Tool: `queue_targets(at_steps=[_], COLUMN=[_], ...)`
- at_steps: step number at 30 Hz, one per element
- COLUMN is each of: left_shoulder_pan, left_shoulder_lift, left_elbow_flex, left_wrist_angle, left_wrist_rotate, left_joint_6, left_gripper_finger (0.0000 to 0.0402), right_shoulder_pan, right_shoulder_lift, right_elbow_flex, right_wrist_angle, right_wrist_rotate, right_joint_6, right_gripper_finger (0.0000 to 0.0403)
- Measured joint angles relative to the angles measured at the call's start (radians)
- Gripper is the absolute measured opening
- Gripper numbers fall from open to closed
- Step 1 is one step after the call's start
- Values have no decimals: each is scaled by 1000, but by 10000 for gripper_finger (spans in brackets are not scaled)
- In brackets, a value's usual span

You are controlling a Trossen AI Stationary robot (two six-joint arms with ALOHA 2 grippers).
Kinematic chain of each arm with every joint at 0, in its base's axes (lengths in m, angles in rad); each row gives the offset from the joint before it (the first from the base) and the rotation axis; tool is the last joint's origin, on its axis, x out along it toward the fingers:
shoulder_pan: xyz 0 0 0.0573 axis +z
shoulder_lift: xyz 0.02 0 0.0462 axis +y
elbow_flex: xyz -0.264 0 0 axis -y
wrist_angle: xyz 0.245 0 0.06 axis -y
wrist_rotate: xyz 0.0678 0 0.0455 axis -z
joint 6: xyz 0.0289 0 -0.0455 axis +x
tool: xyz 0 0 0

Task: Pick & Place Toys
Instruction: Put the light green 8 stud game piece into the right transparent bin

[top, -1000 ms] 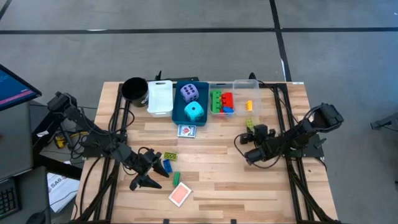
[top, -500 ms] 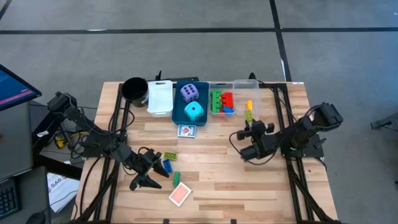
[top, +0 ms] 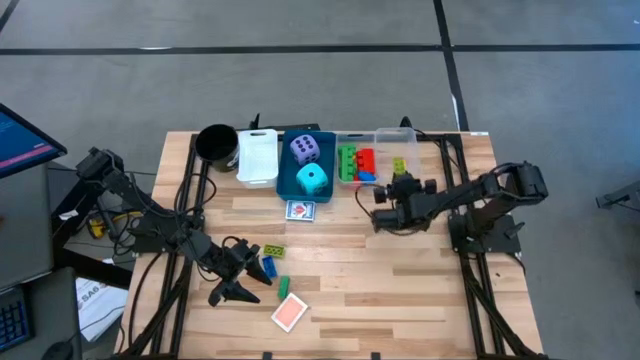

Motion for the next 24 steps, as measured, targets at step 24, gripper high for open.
queue_targets(at_steps=[24], left_shoulder_pan=[2], left_shoulder_lift=[0], left_elbow_flex=[0], left_wrist_angle=[2], left_wrist_rotate=[-163], left_joint_6=[35], left_gripper_finger=[282], right_shoulder_pan=[-295], right_shoulder_lift=[-21], right_elbow_flex=[2], right_wrist_angle=[733], right_wrist_rotate=[-204], right_joint_6=[-914], right_gripper_finger=[249])
